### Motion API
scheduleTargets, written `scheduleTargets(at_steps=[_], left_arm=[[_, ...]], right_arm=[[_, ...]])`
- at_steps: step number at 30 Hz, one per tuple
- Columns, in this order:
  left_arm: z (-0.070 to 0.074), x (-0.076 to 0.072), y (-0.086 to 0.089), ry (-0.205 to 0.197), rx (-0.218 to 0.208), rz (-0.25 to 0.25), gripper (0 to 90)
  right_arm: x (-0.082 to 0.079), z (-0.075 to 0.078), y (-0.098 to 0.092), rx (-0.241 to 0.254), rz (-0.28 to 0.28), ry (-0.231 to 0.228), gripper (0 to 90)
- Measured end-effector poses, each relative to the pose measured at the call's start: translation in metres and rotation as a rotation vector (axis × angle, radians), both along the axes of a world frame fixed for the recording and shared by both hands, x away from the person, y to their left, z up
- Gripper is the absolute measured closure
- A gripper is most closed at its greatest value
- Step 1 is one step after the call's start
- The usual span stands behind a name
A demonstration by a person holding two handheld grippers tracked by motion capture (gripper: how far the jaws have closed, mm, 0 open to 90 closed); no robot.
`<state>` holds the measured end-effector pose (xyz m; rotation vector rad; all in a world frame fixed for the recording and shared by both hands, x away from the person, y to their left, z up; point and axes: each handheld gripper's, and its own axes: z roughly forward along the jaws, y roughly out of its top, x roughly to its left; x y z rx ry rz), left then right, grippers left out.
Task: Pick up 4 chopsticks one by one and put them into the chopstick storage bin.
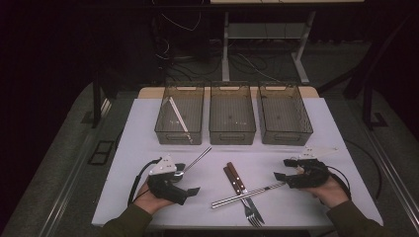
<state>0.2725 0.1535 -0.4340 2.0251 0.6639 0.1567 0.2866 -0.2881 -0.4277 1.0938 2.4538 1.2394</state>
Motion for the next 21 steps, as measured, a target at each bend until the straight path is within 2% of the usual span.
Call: scheduleTargets(at_steps=[2,3,4,6,9,13,16,21], left_arm=[[0.001,0.000,-0.001,0.002,-0.007,-0.005,0.7],[0.002,0.000,-0.002,0.000,-0.008,-0.008,0.7],[0.003,0.000,-0.004,-0.002,-0.009,-0.014,0.7],[0.005,0.000,-0.007,0.000,-0.021,-0.018,1.2],[0.008,0.000,-0.013,-0.003,-0.032,-0.024,2.7],[0.012,0.000,-0.022,-0.018,-0.038,-0.037,6.9],[0.014,0.001,-0.031,-0.012,-0.048,-0.054,12.7],[0.017,0.003,-0.051,-0.001,-0.034,-0.102,16.7]], right_arm=[[-0.005,-0.002,-0.002,0.021,-0.018,-0.031,22.7],[-0.007,-0.003,-0.002,0.047,-0.026,-0.041,18.6],[-0.010,-0.004,-0.002,0.069,-0.030,-0.038,17.2],[-0.015,-0.005,-0.003,0.079,-0.024,-0.059,15.8],[-0.021,-0.006,-0.004,0.068,-0.018,-0.078,13.7],[-0.024,-0.009,-0.006,0.064,-0.017,-0.075,13.7],[-0.024,-0.010,-0.005,0.055,-0.013,-0.075,13.7],[-0.023,-0.012,-0.003,0.038,-0.001,-0.073,14.0]])
